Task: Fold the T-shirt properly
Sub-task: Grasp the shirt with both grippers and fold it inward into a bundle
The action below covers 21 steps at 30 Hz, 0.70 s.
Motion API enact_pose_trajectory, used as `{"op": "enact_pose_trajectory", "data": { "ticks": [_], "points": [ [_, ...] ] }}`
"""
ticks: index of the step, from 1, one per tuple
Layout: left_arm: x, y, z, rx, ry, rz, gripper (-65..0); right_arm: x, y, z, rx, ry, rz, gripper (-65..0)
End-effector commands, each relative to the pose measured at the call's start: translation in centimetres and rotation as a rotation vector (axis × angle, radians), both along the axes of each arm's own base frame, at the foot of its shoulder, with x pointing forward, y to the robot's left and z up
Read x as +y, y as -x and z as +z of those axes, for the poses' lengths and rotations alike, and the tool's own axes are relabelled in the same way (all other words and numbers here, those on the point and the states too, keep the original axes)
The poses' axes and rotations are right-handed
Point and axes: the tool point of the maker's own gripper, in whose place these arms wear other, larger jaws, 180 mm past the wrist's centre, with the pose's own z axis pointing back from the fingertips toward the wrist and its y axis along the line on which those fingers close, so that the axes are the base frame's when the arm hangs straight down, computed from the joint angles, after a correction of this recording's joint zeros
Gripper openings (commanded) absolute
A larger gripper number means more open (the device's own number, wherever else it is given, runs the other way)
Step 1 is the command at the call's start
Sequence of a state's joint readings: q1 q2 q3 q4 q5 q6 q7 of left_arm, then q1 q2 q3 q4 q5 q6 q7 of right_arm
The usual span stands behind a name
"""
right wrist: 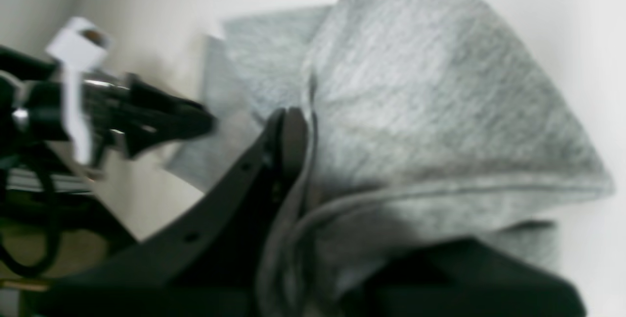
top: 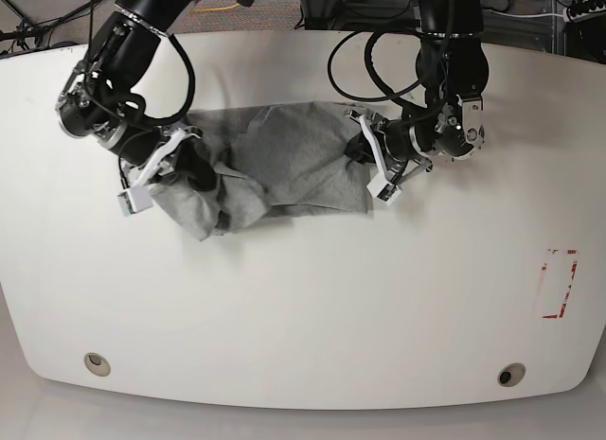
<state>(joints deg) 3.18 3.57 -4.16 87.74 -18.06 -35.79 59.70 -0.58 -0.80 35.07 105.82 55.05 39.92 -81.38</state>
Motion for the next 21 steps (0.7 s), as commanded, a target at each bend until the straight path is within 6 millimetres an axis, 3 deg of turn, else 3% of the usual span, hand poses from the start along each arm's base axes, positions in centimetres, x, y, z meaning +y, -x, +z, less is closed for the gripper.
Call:
{"op": "enact_pose_trajectory", "data": {
  "ticks": [1,9,15,21],
  "points": [
    [0.7,1.4,-1.5,0.069,-0.076,-0.019,-61.4,1.6,-0.9,0.6,-0.028,-0.078,0.013,-65.0],
    [0.9,1.4,-1.5,0.068,-0.079,-0.019,-61.4,6.2,-1.7,-1.3,0.04,-0.217,0.092,-65.0],
    [0.9,1.4,-1.5,0.068,-0.08,-0.019,-61.4,7.2,-2.0,-0.8,0.027,-0.209,0.135,-56.4],
    [0.9,1.4,-1.5,0.068,-0.08,-0.019,-61.4,7.3,-2.4,-0.5,0.016,-0.213,0.136,-55.5]
  ]
}}
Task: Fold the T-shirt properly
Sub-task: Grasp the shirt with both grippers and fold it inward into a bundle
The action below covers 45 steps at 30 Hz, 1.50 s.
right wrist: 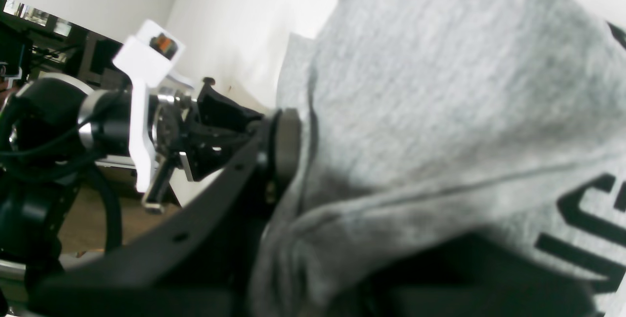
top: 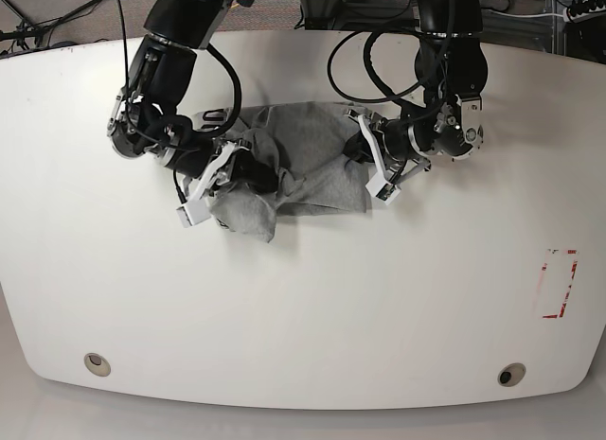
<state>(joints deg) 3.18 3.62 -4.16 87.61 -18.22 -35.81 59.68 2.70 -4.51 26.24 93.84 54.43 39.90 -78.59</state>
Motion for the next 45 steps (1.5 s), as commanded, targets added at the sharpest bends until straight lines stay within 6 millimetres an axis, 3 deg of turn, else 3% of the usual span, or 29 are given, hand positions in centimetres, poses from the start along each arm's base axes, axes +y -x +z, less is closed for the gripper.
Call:
{"op": "enact_pose_trajectory", "data": {
  "ticks": [1,3,5,8,12,18,24,28,32,36,38,44,45],
  "points": [
    [1.0,1.4,-1.5,0.066,-0.084,-0.019,-61.4,0.3,-1.4,2.3,-0.077,-0.038,-0.008,-54.5],
    [1.0,1.4,-1.5,0.066,-0.084,-0.019,-61.4,0.8,-1.5,2.5,-0.084,-0.044,0.005,-49.1],
    [1.0,1.4,-1.5,0.068,-0.084,-0.019,-61.4,1.5,-1.4,2.6,-0.087,-0.044,0.026,-39.5],
    [1.0,1.4,-1.5,0.068,-0.084,-0.019,-61.4,2.9,-1.1,2.9,-0.095,-0.042,0.075,-20.3],
    [1.0,1.4,-1.5,0.068,-0.084,-0.019,-61.4,4.3,-0.8,3.0,-0.099,-0.043,0.121,-8.1],
    [1.1,1.3,-1.3,0.059,-0.086,-0.024,-61.2,6.1,-0.4,4.0,-0.131,-0.037,0.18,-7.8],
    [1.8,1.1,-1.3,0.049,-0.095,-0.022,-61.2,9.1,0.8,6.6,-0.271,0.141,0.3,-7.6],
    [1.8,1.0,-1.2,0.043,-0.093,-0.021,-61.2,9.9,1.3,6.1,-0.303,0.28,0.354,-7.6],
    [1.9,0.5,-0.5,0.016,-0.098,-0.019,-61.2,11.2,1.9,6.0,-0.325,0.309,0.416,-7.6],
    [2.8,-0.5,1.3,-0.05,-0.109,0.0,-61.2,9.9,1.2,6.0,-0.335,0.328,0.392,-9.7],
    [4.1,-1.3,3.0,-0.124,-0.125,0.005,-61.2,8.6,0.5,5.9,-0.325,0.337,0.35,-9.8],
    [7.8,-2.3,5.2,-0.192,-0.162,0.109,-61.2,4.6,-0.4,5.0,-0.289,0.389,0.267,-13.0],
    [9.5,-2.5,5.9,-0.213,-0.188,0.14,-61.2,4.0,-0.4,4.7,-0.282,0.407,0.261,-13.8]
  ]
}}
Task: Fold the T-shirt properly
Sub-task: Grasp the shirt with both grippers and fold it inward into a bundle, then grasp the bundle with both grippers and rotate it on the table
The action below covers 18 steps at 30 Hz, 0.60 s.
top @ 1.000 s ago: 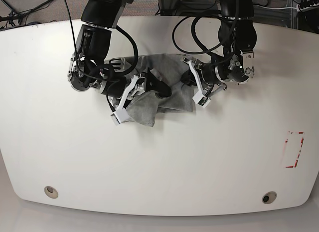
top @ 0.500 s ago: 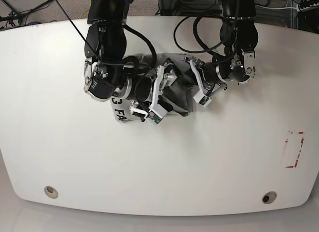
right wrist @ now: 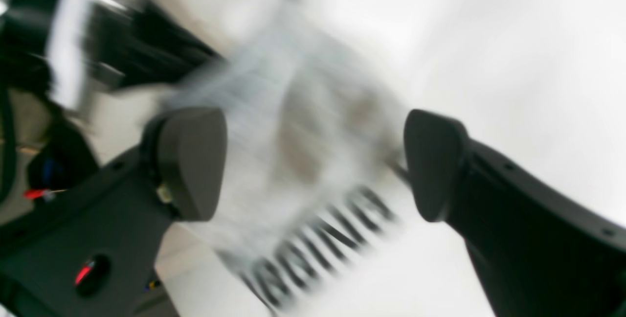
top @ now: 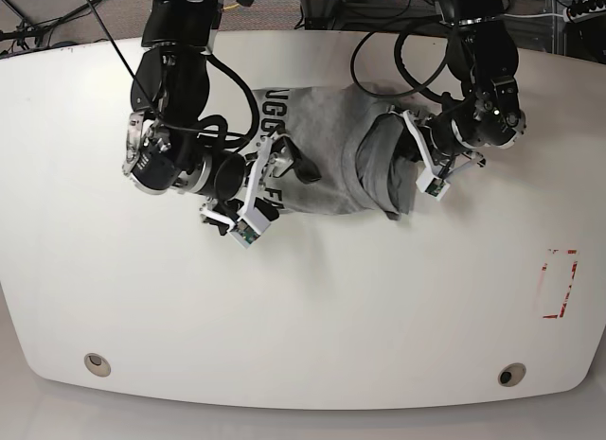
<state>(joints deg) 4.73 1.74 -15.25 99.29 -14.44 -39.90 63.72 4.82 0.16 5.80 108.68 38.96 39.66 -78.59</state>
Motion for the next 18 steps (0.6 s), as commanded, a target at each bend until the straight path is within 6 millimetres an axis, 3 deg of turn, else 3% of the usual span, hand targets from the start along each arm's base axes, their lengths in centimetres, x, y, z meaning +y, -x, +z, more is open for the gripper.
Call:
{"op": "enact_pose_trajectory", "data": {
  "ticks": [1,7,9,12,15,18],
  "points": [
    [2.8,-1.7,3.2,-0.115,-0.038,0.044,-61.2,-0.7,-0.4,0.9,-0.041,-0.007,-0.006,-14.7],
    [7.1,-2.0,5.7,-0.188,-0.112,0.12,-61.2,-2.3,0.1,-0.2,-0.016,0.026,-0.027,-19.7],
    [7.7,-2.2,6.8,-0.221,-0.09,0.14,-61.2,-2.4,0.1,-0.5,-0.006,0.03,-0.031,-24.6],
    [7.1,-2.5,7.8,-0.254,-0.075,0.113,-61.2,-2.3,-0.3,-1.0,-0.009,0.035,-0.047,-35.2],
    [4.1,-2.6,8.1,-0.266,-0.09,0.001,-61.2,-2.3,-0.8,-1.9,-0.005,0.049,-0.07,-47.1],
    [1.1,-2.3,7.6,-0.256,-0.109,-0.098,-61.2,-1.9,-1.8,-2.4,-0.014,0.081,-0.056,-51.4]
  ]
}}
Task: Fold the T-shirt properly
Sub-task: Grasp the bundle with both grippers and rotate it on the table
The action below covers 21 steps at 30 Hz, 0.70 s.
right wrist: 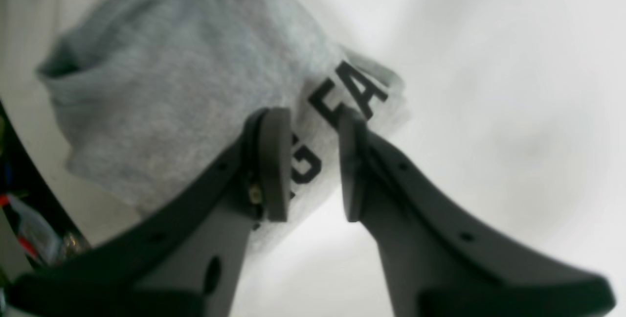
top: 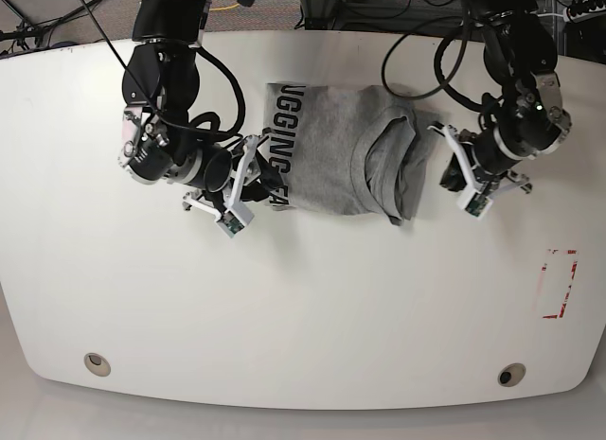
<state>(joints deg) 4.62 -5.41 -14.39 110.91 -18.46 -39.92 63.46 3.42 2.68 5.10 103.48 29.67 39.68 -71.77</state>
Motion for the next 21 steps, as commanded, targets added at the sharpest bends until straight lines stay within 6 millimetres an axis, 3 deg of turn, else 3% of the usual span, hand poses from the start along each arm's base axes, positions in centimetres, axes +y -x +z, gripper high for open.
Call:
{"op": "enact_pose_trajectory", "data": {
  "ticks": [1,3,6,8,18,21],
  "points": [
    [-2.0,-0.1,0.5,-0.025,-0.016,-0.06,-61.2,0.7,-1.4,1.2,-0.055,-0.015,0.021,-51.2],
    [-3.4,0.9,-0.7,0.008,-0.048,-0.107,-61.2,0.8,-1.5,0.1,-0.031,0.011,0.03,-51.7],
    [-5.6,1.5,-1.4,0.026,-0.068,-0.163,-61.2,1.3,-2.6,0.0,-0.051,0.001,0.031,-51.8],
    [-6.0,2.1,-2.1,0.044,-0.089,-0.174,-61.2,1.4,-2.8,-0.2,-0.055,-0.006,0.031,-51.8],
    [-4.0,2.7,-6.5,0.126,-0.171,-0.169,-61.2,0.0,-4.3,-2.7,-0.032,0.003,-0.008,-51.8],
    [-3.6,1.2,-7.0,0.117,-0.159,-0.167,-61.2,-0.6,-4.0,-3.4,-0.028,0.01,-0.017,-51.8]
  ]
}}
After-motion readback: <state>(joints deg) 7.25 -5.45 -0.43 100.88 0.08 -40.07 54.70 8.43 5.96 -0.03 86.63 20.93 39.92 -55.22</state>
